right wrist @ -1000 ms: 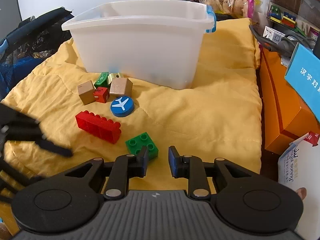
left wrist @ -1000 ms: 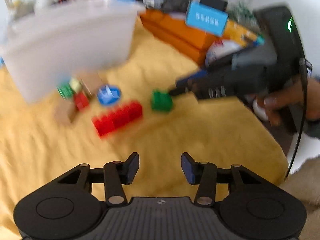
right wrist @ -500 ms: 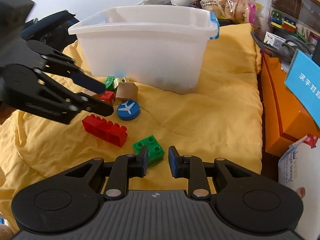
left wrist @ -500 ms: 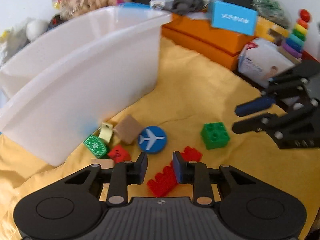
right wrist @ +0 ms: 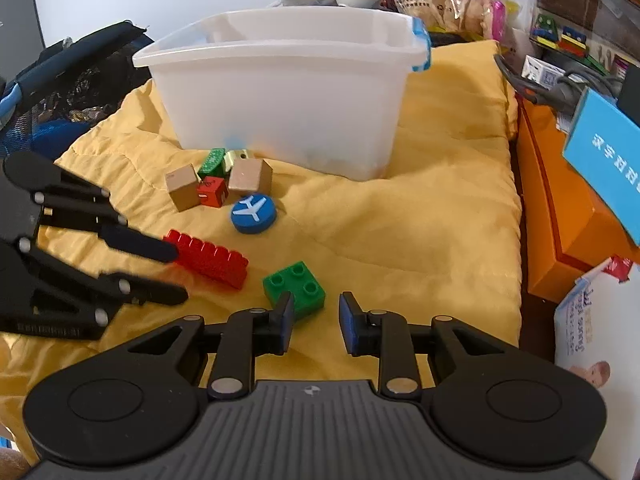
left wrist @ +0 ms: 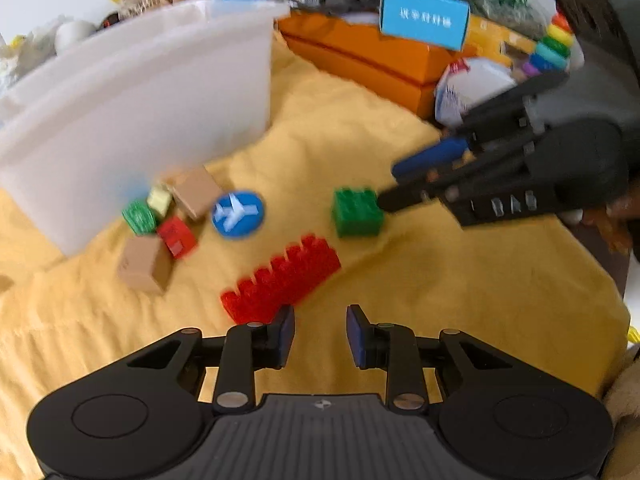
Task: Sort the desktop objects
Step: 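Grasp the long red brick with the left tool while the right tool grasps the green square brick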
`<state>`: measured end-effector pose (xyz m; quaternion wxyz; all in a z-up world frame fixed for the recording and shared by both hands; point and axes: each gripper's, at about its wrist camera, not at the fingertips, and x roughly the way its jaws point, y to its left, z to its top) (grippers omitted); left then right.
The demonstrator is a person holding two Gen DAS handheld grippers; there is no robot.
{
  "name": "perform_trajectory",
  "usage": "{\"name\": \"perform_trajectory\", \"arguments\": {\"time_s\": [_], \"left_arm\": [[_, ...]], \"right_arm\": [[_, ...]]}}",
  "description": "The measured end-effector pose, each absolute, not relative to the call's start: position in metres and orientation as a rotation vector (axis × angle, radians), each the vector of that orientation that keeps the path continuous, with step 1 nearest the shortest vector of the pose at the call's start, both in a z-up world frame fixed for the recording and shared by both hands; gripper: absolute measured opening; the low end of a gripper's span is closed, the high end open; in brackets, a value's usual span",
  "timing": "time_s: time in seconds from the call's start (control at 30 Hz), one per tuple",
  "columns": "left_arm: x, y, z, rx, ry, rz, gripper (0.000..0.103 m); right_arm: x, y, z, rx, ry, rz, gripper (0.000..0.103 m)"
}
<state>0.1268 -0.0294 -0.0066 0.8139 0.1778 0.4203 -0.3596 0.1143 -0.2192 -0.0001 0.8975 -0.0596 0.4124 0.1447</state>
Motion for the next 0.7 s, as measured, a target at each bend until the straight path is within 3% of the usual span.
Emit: {"name": "perform_trajectory", "arguments": {"time_s": [0.17,0.23,0.57,0.67,0.7], "left_arm": [[0.111,-0.02,0.014,0.332,0.82,-0.788,0.035],[0.117,-0.017,0.022,0.365,0.775,-0.798,0.043],[0.152,-0.045,0.001,0.739,0.736,-0.982,0.048],[0.158,-0.048,-0.009,0.695,0.841,-0.971,0.043],[0.159,-0.046,-0.009,0.644,0.862,-0.953,0.037]], "right_arm": [[0.114,-0.216,0.001,-0.133,0.853,0.311,0.031],[0.113,-0.215,0.001,-0.138,0.851,0.312,0.032],[0.11,-0.214,-0.003,-0.144,0.874,0.309,0.037],[0.106,-0.213,-0.005,-0.15,0.882,0.31,0.037],[0.105,-0.213,-0.005,-0.15,0.882,0.31,0.038]]}}
